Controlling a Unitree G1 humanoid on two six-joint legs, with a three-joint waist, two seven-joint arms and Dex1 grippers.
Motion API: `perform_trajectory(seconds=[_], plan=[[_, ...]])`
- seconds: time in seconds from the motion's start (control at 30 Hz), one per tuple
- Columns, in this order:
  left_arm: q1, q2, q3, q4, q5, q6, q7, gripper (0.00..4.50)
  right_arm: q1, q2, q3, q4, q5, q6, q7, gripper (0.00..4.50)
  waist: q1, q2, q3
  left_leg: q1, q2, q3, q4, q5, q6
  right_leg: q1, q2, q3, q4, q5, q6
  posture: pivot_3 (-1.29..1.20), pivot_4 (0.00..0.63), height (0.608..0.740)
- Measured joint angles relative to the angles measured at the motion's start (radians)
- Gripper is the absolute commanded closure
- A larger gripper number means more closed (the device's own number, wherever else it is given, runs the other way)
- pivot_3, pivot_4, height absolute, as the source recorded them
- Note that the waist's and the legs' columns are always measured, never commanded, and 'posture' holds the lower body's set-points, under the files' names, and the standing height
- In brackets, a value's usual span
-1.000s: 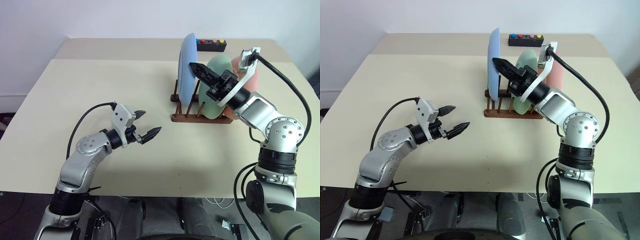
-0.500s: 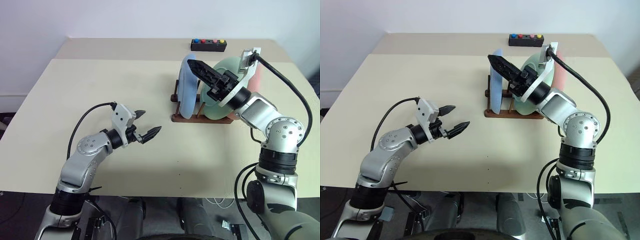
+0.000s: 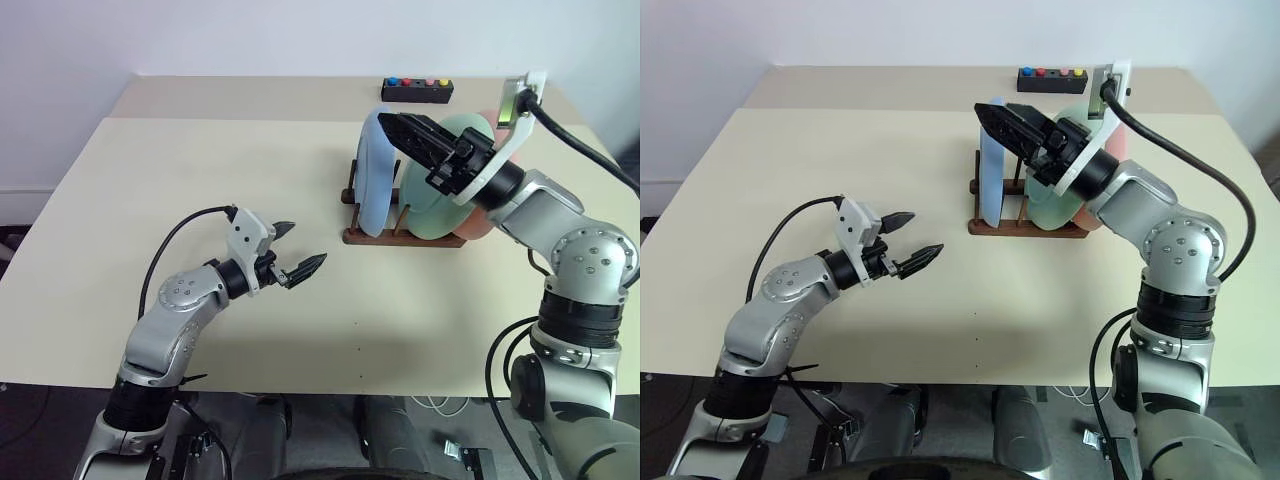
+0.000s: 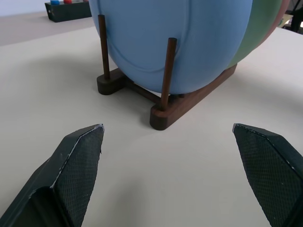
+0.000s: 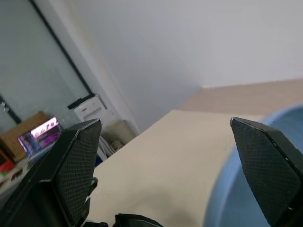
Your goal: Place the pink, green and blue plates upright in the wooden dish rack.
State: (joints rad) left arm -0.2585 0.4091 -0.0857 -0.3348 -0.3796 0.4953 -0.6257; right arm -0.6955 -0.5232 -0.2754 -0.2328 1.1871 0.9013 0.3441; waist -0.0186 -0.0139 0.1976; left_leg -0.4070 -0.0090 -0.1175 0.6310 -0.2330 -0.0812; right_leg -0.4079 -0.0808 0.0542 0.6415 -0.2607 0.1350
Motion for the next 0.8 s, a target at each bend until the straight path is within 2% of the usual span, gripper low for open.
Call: perform_trajectory(seconds=[0.1, 0.2, 0.3, 0.43, 0.53, 0.63, 0.8], plan=[[0.001, 0.0, -0.001, -0.001, -0.001, 0.0, 0.0, 0.0, -0.001, -0.062, -0.016, -0.02, -0.02, -0.009, 0.025, 0.08, 0.003, 0.0, 0.0, 0.0, 0.0, 0.0, 0.0, 0.0, 0.0, 0.0, 0.0, 0.0, -0.001, 0.0, 0.0, 0.0, 0.15, 0.734], [0.001, 0.002, -0.01, -0.003, -0.002, 0.0, -0.007, 0.0, 0.041, -0.155, -0.065, -0.036, -0.037, -0.017, 0.061, 0.89, 0.009, 0.0, 0.0, -0.001, 0.0, 0.0, 0.0, 0.0, 0.0, 0.001, 0.0, 0.0, -0.004, 0.0, 0.0, 0.0, 0.15, 0.734], [0.008, 0.017, -0.021, -0.003, -0.003, 0.001, -0.031, 0.0, 0.194, -0.291, -0.141, -0.115, -0.065, -0.015, 0.14, 2.39, 0.009, 0.0, 0.0, -0.002, 0.0, 0.0, -0.001, -0.001, 0.002, 0.001, 0.0, -0.001, -0.009, 0.0, 0.001, 0.0, 0.15, 0.734], [-0.02, 0.012, -0.062, 0.002, -0.002, 0.0, -0.061, 0.0, 0.324, -0.359, -0.212, -0.2, -0.064, -0.014, 0.199, 4.31, 0.002, 0.001, 0.0, -0.001, 0.001, 0.002, -0.001, -0.001, 0.002, 0.002, 0.0, 0.0, -0.009, 0.0, 0.001, 0.0, 0.15, 0.734], [-0.034, 0.015, -0.093, 0.021, 0.0, -0.003, -0.095, 0.0, 0.448, -0.439, -0.257, -0.257, -0.138, -0.02, 0.216, 4.41, 0.006, 0.001, 0.0, -0.001, 0.001, 0.002, 0.0, -0.001, 0.002, 0.003, 0.0, 0.0, -0.009, 0.0, 0.0, 0.0, 0.15, 0.734], [-0.057, 0.015, -0.12, 0.053, 0.001, -0.008, -0.139, 0.0, 0.57, -0.471, -0.269, -0.306, -0.236, -0.036, 0.237, 4.41, 0.008, 0.001, 0.0, -0.001, 0.001, 0.002, 0.001, -0.001, 0.002, 0.004, 0.0, 0.0, -0.01, -0.001, -0.002, 0.0, 0.15, 0.734], [-0.091, 0.0, -0.142, 0.078, 0.003, -0.028, -0.177, 0.0, 0.626, -0.47, -0.265, -0.355, -0.304, -0.064, 0.241, 4.41, 0.005, 0.001, 0.0, -0.001, 0.001, 0.002, 0.0, -0.001, 0.002, 0.004, 0.0, 0.0, -0.01, 0.0, -0.001, 0.0, 0.15, 0.734]])
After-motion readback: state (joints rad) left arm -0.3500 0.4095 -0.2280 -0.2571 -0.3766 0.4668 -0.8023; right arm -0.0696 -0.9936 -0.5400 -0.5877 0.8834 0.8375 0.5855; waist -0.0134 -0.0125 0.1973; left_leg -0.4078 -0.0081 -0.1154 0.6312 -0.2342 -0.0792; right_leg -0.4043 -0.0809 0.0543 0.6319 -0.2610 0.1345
